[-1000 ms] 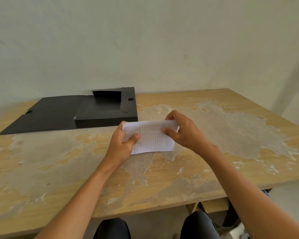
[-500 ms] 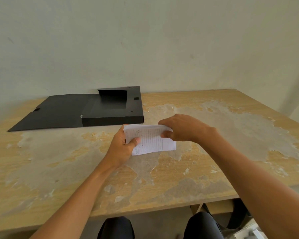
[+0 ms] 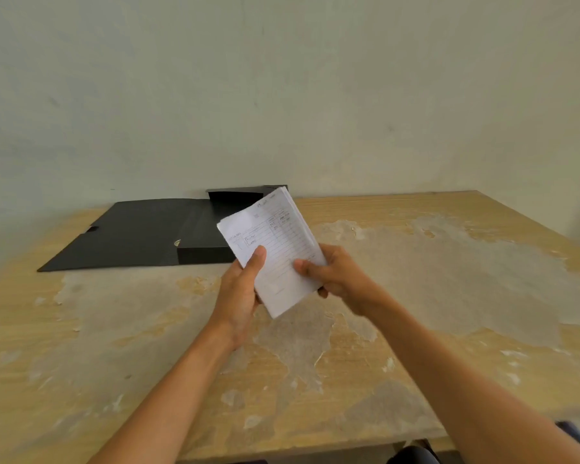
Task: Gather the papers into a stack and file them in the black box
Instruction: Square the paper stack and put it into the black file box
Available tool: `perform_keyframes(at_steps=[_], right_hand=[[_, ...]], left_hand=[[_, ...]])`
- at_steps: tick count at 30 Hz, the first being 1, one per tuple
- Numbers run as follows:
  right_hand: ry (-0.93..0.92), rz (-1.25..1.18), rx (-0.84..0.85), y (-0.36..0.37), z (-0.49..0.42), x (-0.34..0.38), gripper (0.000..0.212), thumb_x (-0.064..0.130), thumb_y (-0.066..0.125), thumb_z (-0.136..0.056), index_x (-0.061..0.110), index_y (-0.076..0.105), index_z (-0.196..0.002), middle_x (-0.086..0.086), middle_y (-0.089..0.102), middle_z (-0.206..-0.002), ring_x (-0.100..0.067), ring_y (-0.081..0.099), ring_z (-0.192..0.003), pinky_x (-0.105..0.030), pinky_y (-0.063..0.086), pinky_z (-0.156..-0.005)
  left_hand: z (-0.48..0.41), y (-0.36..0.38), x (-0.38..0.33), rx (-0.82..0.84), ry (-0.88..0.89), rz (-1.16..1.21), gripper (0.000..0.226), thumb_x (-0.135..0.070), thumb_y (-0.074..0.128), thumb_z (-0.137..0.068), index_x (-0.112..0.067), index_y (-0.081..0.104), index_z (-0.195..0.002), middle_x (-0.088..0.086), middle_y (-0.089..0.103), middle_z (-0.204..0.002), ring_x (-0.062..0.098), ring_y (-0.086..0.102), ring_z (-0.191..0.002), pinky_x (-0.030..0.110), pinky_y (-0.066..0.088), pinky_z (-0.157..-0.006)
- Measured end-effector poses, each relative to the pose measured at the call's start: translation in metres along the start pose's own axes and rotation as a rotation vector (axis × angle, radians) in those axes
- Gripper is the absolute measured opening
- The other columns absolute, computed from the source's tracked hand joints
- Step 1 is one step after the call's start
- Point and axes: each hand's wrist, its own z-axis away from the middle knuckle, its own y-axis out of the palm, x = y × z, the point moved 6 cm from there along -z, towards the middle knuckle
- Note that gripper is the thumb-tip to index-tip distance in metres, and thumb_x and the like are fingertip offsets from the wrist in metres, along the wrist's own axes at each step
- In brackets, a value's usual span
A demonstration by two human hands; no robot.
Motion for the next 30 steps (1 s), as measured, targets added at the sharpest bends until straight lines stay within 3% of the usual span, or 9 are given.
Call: perform_keyframes(at_steps=[5, 9, 14, 15, 17, 18, 20, 24, 30], right_hand=[[0.019, -0.045, -0.083, 0.029, -0.013, -0.015, 0.026, 0.024, 0.061, -0.090, 0.008, 0.060, -0.110, -0.006, 0.065, -0.085, -0.012, 0.054, -0.057, -0.021, 0.040, -0.041], [-0.009, 0.070, -0.089, 0.031, -0.025, -0.008, 0.036, 0.039, 0.060, -0.088, 0.010, 0.055, -0.108, -0.002, 0.064, -0.078, -0.010, 0.055, -0.048, -0.020, 0.042, -0.041], [-0.080, 0.494, -0.341, 0.007, -0.048, -0.003, 0.059, 0.064, 0.055, -0.078, 0.022, 0.048, -0.118, 0.009, 0.055, -0.068, -0.007, 0.051, -0.055, -0.024, 0.043, -0.055], [-0.121, 0.590, -0.346, 0.005, -0.054, 0.000, 0.065, 0.068, 0.055, -0.075, 0.023, 0.046, -0.121, 0.007, 0.058, -0.072, -0.007, 0.053, -0.060, -0.026, 0.046, -0.059], [-0.165, 0.779, -0.262, 0.009, -0.069, -0.002, 0.082, 0.074, 0.055, -0.070, 0.023, 0.038, -0.132, 0.003, 0.061, -0.108, -0.011, 0.059, -0.092, -0.033, 0.051, -0.082], [-0.163, 0.892, -0.199, 0.013, -0.077, -0.006, 0.092, 0.077, 0.054, -0.067, 0.024, 0.031, -0.139, -0.001, 0.051, -0.129, -0.016, 0.053, -0.113, -0.038, 0.045, -0.097], [-0.131, 1.103, -0.101, 0.018, -0.093, -0.016, 0.107, 0.083, 0.050, -0.063, 0.026, 0.015, -0.147, -0.007, 0.027, -0.152, -0.026, 0.029, -0.139, -0.046, 0.027, -0.112], [-0.072, 1.222, -0.056, 0.020, -0.117, -0.032, 0.118, 0.087, 0.046, -0.061, 0.024, 0.002, -0.150, -0.010, 0.002, -0.160, -0.029, -0.001, -0.148, -0.051, 0.008, -0.117], [0.005, 1.103, -0.050, 0.019, -0.134, -0.047, 0.107, 0.082, 0.041, -0.071, 0.020, 0.006, -0.151, -0.010, -0.002, -0.161, -0.026, -0.008, -0.147, -0.050, 0.005, -0.118]], left_hand=[[-0.014, -0.018, -0.014, -0.345, 0.130, -0.205, 0.016, -0.030, 0.043, -0.098, -0.023, 0.056, -0.101, -0.002, 0.066, -0.099, 0.014, 0.065, -0.088, 0.029, 0.052, -0.069], [-0.034, -0.037, -0.031, -0.370, 0.207, -0.392, 0.017, -0.027, 0.044, -0.097, -0.018, 0.058, -0.103, -0.003, 0.065, -0.097, 0.014, 0.064, -0.089, 0.030, 0.053, -0.074], [-0.077, -0.064, -0.056, -0.379, 0.134, -0.444, 0.022, -0.027, 0.044, -0.098, -0.017, 0.060, -0.109, -0.012, 0.061, -0.091, 0.010, 0.061, -0.087, 0.026, 0.047, -0.070], [-0.086, -0.067, -0.059, -0.372, 0.112, -0.448, 0.023, -0.026, 0.043, -0.098, -0.017, 0.060, -0.112, -0.011, 0.060, -0.091, 0.007, 0.059, -0.084, 0.023, 0.045, -0.066], [-0.106, -0.073, -0.062, -0.372, 0.064, -0.450, 0.025, -0.025, 0.042, -0.099, -0.016, 0.059, -0.114, -0.009, 0.059, -0.092, 0.004, 0.056, -0.079, 0.021, 0.042, -0.060], [-0.116, -0.075, -0.063, -0.376, 0.038, -0.454, 0.025, -0.025, 0.042, -0.099, -0.016, 0.059, -0.115, -0.007, 0.059, -0.094, 0.005, 0.055, -0.078, 0.022, 0.042, -0.059], [-0.137, -0.080, -0.063, -0.390, -0.006, -0.469, 0.028, -0.025, 0.042, -0.099, -0.015, 0.058, -0.119, -0.003, 0.059, -0.101, 0.011, 0.056, -0.080, 0.023, 0.042, -0.060], [-0.181, -0.092, -0.055, -0.395, -0.084, -0.504, 0.032, -0.021, 0.043, -0.099, -0.009, 0.055, -0.126, 0.003, 0.060, -0.113, 0.019, 0.055, -0.092, 0.030, 0.042, -0.073], [-0.231, -0.110, -0.033, -0.391, -0.180, -0.613, 0.034, -0.017, 0.045, -0.098, -0.004, 0.052, -0.128, 0.011, 0.058, -0.127, 0.021, 0.054, -0.092, 0.029, 0.043, -0.078]])
